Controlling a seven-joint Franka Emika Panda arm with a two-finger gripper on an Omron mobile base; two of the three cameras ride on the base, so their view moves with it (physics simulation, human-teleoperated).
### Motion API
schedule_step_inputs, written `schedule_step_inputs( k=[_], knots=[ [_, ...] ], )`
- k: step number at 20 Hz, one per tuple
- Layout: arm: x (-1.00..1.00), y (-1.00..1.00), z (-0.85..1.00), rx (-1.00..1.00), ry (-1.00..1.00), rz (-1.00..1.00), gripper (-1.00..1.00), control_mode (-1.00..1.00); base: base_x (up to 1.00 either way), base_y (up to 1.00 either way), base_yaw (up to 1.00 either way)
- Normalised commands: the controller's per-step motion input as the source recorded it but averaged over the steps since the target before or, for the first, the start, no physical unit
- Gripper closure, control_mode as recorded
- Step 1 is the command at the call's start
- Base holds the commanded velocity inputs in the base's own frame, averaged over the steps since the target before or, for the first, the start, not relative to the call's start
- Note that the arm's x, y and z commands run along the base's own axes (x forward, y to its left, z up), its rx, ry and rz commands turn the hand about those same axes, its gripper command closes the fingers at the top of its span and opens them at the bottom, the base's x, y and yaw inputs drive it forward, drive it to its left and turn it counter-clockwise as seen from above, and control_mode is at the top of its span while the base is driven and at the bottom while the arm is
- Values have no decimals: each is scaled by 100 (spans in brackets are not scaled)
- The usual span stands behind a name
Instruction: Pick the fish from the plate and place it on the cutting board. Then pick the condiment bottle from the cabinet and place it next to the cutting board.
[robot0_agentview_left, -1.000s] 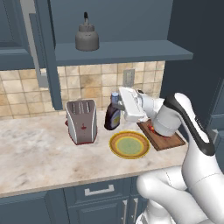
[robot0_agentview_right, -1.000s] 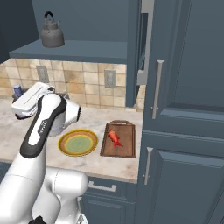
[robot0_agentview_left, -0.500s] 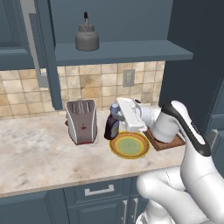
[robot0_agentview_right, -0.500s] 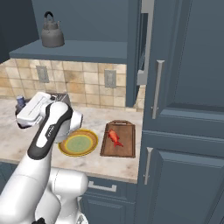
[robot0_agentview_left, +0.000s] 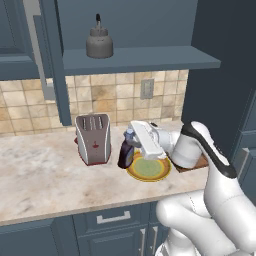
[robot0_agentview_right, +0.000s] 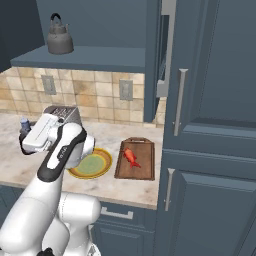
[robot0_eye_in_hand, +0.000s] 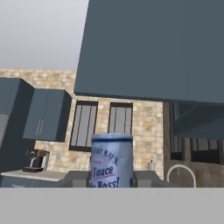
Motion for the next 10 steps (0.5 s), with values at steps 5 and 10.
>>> schedule_step_inputs(
  k=[5,10],
  knots=[
    [0,0,-33,0,0,4,100,-100,0,0,0],
    [0,0,-33,0,0,4,100,-100,0,0,0]
  ],
)
